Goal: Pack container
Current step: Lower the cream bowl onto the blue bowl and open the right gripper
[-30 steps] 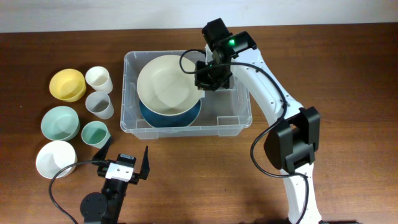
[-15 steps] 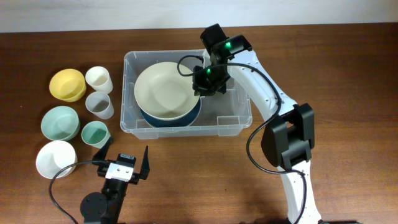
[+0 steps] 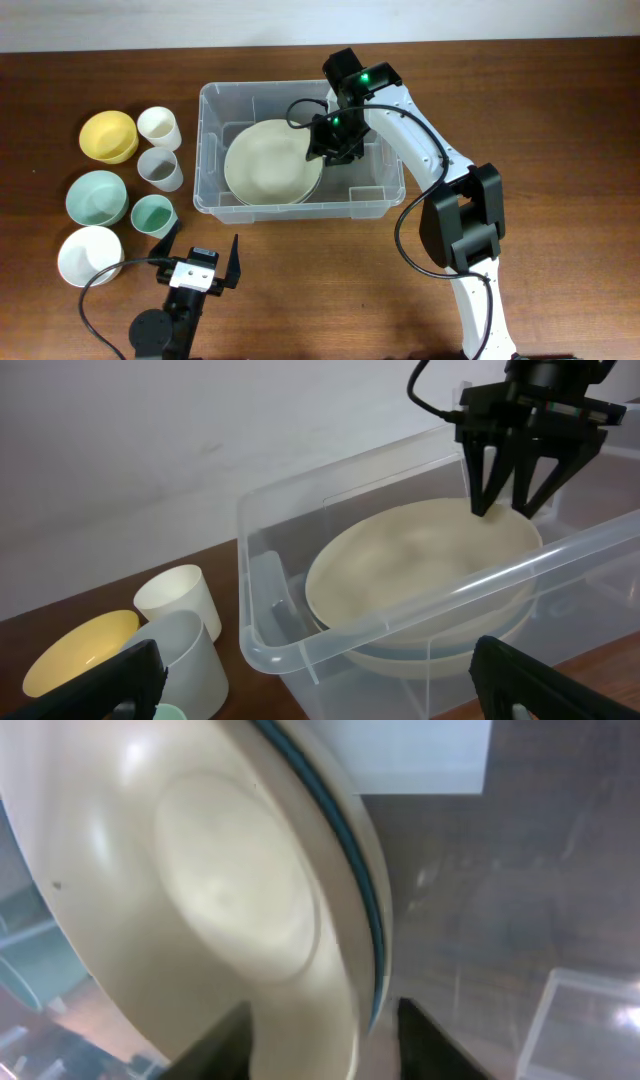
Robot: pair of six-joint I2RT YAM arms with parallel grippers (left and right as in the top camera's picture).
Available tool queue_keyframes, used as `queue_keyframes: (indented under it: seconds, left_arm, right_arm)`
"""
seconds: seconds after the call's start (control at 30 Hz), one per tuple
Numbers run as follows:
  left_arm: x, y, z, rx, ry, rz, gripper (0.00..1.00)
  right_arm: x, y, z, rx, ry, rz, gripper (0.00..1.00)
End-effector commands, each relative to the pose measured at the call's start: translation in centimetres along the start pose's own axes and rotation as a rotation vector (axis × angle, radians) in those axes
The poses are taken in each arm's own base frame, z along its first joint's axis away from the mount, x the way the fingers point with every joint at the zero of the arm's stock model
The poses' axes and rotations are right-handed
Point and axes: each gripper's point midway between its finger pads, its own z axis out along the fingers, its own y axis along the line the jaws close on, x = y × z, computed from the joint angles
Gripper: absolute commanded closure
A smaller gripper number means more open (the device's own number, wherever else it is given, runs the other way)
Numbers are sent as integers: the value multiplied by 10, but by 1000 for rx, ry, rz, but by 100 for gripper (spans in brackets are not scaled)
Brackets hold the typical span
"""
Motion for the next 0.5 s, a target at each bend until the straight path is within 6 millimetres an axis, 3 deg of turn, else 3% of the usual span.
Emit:
queue_keyframes:
  seconds: [0.0, 0.13, 0.23, 0.47]
  left_arm:
    - [2, 2, 0, -8, 5, 11, 1]
    - [2, 2, 0, -8, 5, 11, 1]
    - [2, 2, 0, -8, 5, 11, 1]
    - [2, 2, 0, -8, 5, 11, 1]
  right_arm:
    - [4, 0, 9, -2, 24, -5, 55]
    - [3, 1, 9, -5, 19, -12, 56]
    - [-1, 2, 9, -7, 3, -27, 71]
    - [-18, -5, -5, 84, -89, -96, 80]
